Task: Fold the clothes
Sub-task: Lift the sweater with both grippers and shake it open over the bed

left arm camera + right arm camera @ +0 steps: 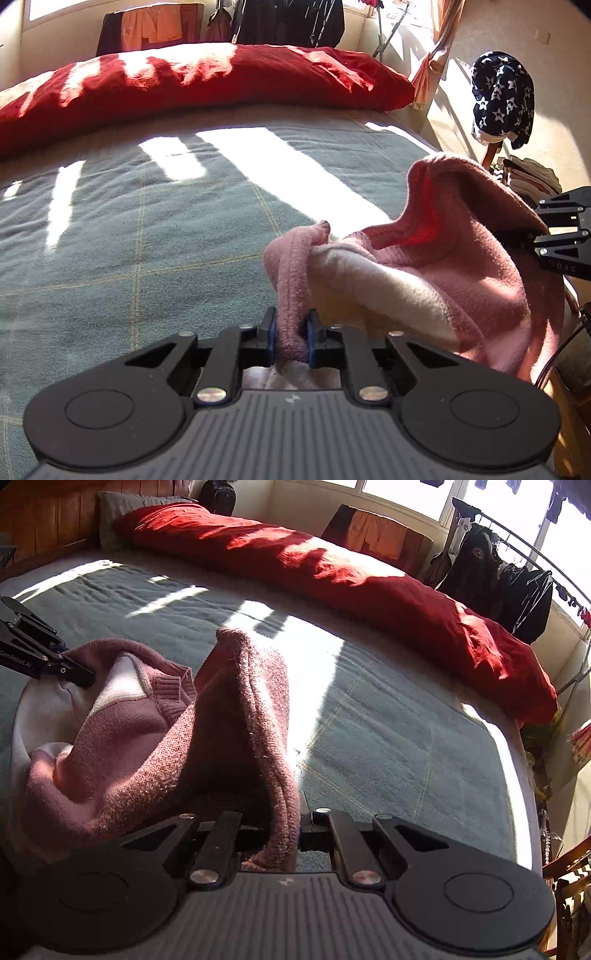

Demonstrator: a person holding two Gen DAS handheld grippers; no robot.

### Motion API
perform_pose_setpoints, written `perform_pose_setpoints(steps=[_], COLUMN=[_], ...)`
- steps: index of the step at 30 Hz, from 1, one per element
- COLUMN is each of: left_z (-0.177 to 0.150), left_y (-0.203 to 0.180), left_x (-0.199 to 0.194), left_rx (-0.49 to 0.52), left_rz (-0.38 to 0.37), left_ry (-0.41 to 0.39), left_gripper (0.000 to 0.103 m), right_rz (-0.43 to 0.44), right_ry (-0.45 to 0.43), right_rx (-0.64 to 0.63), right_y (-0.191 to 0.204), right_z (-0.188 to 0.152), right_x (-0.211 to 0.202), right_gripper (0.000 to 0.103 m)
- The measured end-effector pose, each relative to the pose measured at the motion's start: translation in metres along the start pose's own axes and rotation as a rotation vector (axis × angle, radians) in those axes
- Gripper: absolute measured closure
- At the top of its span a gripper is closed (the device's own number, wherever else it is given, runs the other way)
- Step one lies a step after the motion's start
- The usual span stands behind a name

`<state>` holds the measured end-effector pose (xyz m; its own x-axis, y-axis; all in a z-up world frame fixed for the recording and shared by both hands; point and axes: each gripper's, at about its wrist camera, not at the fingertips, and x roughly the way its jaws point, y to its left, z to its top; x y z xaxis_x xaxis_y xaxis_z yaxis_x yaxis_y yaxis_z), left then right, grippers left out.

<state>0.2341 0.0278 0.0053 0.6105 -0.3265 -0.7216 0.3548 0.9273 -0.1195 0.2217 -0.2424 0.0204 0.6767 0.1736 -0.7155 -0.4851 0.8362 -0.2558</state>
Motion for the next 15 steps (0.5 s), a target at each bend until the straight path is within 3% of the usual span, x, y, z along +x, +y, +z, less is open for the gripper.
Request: perform_pose_setpoints(steps=[7, 15], left_z=[0.029, 0.065], left_y=[0.008, 0.023], left_x=[-0.006, 0.021], left_rx=[0.116, 0.218], left_rz=[0.141, 0.263], left_ry=[-0.052, -0.057], left_gripper=[0.090, 0.090], right_rz=[-0.116, -0.192], right_ry=[-0.021, -0.026], right_rx=[-0.054, -0.040], right_y=[-0.019, -0.053], right_z=[0.017, 0.038], right_x=[0.009, 0.044], right_gripper=[0.093, 0.093])
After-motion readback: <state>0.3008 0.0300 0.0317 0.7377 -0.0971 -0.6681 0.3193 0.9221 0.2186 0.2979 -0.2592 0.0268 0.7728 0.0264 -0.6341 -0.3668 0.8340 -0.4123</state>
